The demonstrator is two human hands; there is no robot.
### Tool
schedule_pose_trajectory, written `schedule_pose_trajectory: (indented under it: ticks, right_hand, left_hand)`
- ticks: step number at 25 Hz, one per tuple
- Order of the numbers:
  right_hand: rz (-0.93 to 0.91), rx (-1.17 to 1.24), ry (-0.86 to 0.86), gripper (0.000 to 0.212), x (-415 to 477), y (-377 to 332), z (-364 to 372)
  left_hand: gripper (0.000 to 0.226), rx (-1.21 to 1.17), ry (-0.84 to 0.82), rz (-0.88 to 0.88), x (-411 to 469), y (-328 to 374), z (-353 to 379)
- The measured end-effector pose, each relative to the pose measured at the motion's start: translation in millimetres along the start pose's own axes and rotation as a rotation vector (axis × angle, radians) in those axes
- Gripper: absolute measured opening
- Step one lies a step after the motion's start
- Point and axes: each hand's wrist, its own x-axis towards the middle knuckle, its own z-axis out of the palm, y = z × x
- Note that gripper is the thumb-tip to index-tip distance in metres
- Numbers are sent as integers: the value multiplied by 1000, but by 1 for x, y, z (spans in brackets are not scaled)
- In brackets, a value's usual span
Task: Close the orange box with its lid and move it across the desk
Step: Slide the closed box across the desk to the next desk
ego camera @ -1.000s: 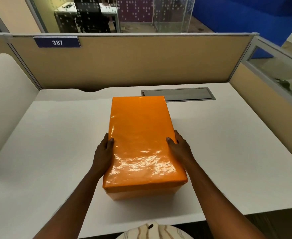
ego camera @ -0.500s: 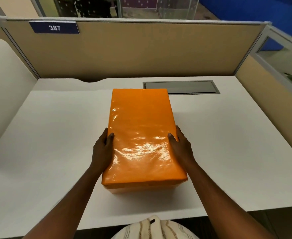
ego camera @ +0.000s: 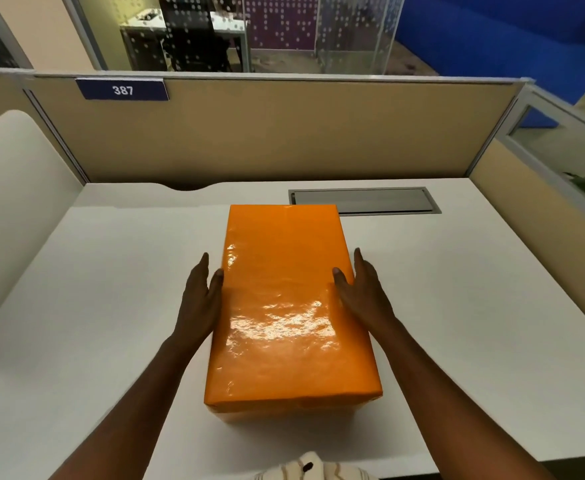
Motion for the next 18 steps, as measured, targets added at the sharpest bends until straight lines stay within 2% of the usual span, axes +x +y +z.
schedule_pose_trajectory:
  ticks: [4, 9, 18]
  right_hand:
    - [-123, -117, -46, 72, 41, -28, 0]
    - [-119, -174, -120, 77, 76, -41, 7]
    - [-148, -252, 25, 78, 80, -33, 24]
  left_hand:
    - [58, 15, -61, 9, 44, 20, 7]
    - [59, -38, -191, -54, 73, 15, 15]
    - [56, -117, -93, -91, 78, 5, 28]
